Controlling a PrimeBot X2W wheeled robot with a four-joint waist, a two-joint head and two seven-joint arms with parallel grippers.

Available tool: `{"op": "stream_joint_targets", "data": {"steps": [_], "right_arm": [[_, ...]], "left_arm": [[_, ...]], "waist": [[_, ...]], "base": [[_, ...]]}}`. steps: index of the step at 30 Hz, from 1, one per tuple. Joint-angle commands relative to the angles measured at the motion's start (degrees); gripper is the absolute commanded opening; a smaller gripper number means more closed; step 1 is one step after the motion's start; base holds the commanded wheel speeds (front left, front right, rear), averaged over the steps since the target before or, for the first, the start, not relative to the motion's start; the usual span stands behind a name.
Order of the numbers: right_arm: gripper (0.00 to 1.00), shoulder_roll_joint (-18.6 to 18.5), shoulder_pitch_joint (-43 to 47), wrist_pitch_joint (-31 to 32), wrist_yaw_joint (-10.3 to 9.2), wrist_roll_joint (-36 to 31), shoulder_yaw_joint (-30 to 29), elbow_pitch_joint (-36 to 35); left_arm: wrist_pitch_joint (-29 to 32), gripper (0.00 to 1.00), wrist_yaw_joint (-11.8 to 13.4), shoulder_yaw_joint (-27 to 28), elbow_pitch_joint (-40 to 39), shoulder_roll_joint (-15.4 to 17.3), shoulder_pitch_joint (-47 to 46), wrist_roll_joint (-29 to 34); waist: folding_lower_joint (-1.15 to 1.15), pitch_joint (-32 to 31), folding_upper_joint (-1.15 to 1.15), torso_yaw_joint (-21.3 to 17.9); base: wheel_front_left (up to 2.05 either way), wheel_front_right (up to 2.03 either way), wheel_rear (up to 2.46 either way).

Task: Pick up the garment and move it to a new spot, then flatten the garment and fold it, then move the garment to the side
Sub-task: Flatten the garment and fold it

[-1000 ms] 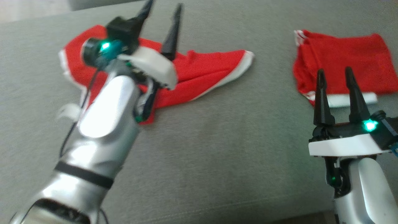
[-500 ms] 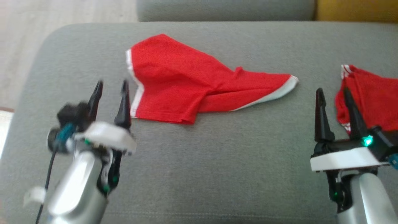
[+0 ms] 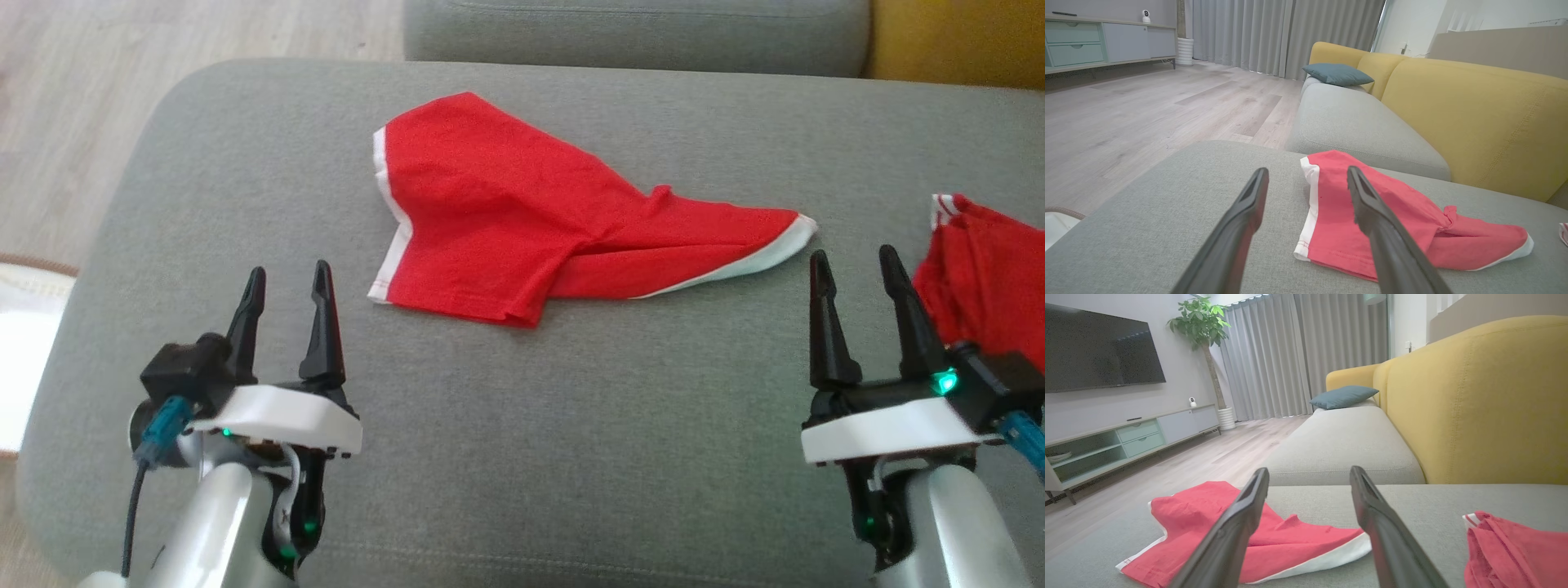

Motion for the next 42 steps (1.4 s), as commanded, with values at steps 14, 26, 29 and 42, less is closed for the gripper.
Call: {"op": "stream_joint_targets", "data": {"steps": [14,26,29,42], "right_arm": [[1.00,-3.8,-10.1,6.2,0.36,-4.7,17.5,3.7],[1.00,-11.0,-21.9,9.3,0.36,0.9,30.3,19.8],[1.00,-12.0,-23.6,9.5,0.36,2.7,33.3,23.4],[1.00,-13.6,-28.7,8.7,0.36,6.7,40.5,34.0]], "left_arm": [[-0.4,1.00,-3.4,3.5,0.4,-4.0,-2.7,2.7],[-0.4,1.00,-5.1,3.8,1.9,-5.9,-3.1,2.9],[-0.4,1.00,-5.2,3.5,2.1,-6.0,-3.4,2.7],[-0.4,1.00,-3.2,1.1,0.8,-6.1,-3.7,-1.0]], "waist": [[0.00,3.7,0.00,10.8],[0.00,7.5,0.00,18.5],[0.00,8.2,0.00,19.8],[0.00,10.5,0.00,22.8]], "base": [[0.00,0.00,0.00],[0.00,0.00,0.00],[0.00,0.00,0.00],[0.00,0.00,0.00]]}}
